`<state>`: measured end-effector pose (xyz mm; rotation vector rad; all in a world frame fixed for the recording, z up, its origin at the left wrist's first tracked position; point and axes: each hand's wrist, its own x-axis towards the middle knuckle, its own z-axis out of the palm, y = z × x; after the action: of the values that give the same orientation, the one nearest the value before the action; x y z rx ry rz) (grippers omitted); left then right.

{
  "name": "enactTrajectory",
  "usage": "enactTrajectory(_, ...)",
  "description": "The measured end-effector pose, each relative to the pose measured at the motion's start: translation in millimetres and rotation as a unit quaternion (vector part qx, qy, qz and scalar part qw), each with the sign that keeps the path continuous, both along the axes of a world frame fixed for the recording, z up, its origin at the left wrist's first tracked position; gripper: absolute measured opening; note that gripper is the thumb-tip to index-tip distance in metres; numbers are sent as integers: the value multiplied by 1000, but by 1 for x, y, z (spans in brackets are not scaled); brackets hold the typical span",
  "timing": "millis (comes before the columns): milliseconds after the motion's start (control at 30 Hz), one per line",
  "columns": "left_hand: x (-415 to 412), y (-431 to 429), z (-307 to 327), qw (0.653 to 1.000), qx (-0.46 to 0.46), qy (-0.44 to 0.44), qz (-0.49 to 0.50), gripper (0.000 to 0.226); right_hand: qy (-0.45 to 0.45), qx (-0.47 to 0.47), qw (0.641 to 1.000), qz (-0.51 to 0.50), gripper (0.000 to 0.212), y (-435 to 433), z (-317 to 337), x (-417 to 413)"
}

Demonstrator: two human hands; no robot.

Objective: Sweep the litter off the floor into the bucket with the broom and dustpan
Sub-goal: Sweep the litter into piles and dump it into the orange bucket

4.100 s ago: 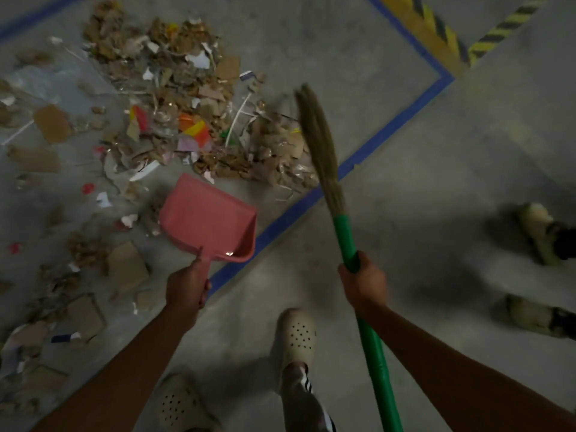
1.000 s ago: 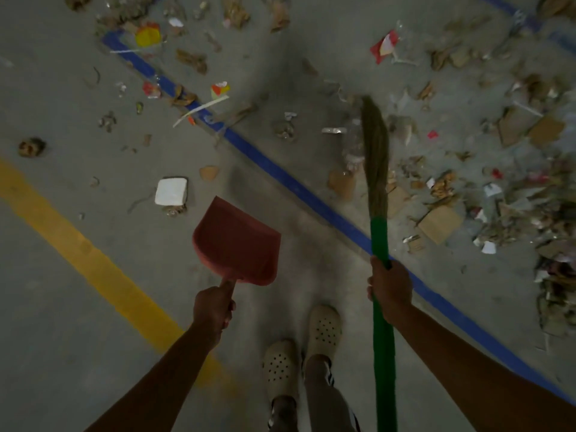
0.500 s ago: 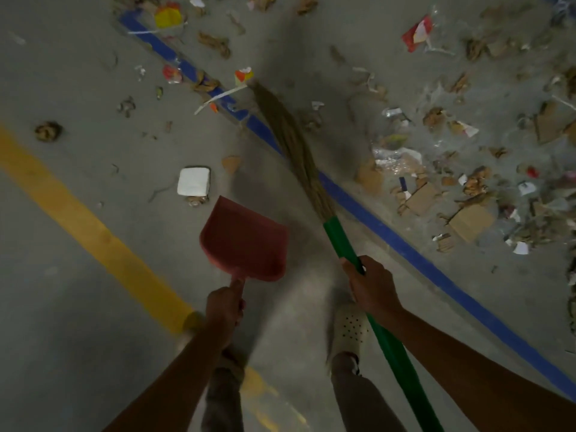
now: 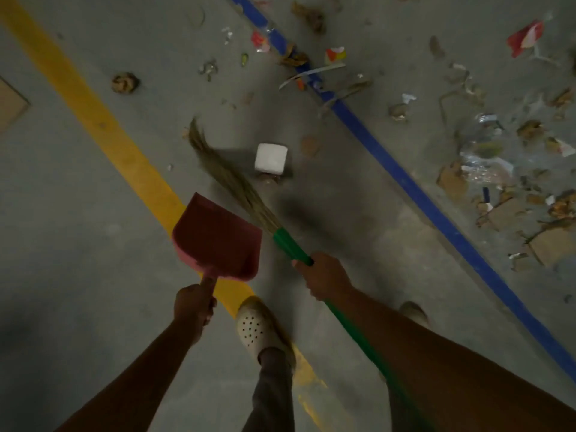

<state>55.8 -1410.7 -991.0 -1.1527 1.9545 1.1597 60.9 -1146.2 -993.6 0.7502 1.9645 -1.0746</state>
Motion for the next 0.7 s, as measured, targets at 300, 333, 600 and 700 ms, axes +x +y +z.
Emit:
enactTrajectory(300,-32,-44,-9,1000,18,2,-3,63,-91,135,929,-333,60,0,-42,5)
enactTrajectory(333,-33,-44,-8,1000,28,6,-3,62,-91,149,913,-369,60,4,-35,3)
enactTrajectory(600,-32,-47,10,995,73,21,60,63,17,186,912,-365,54,-14,22,-10)
enactTrajectory(700,-28,-62,16,994,72,17,87,65,77,164,933,-312,48,-48,31,-16)
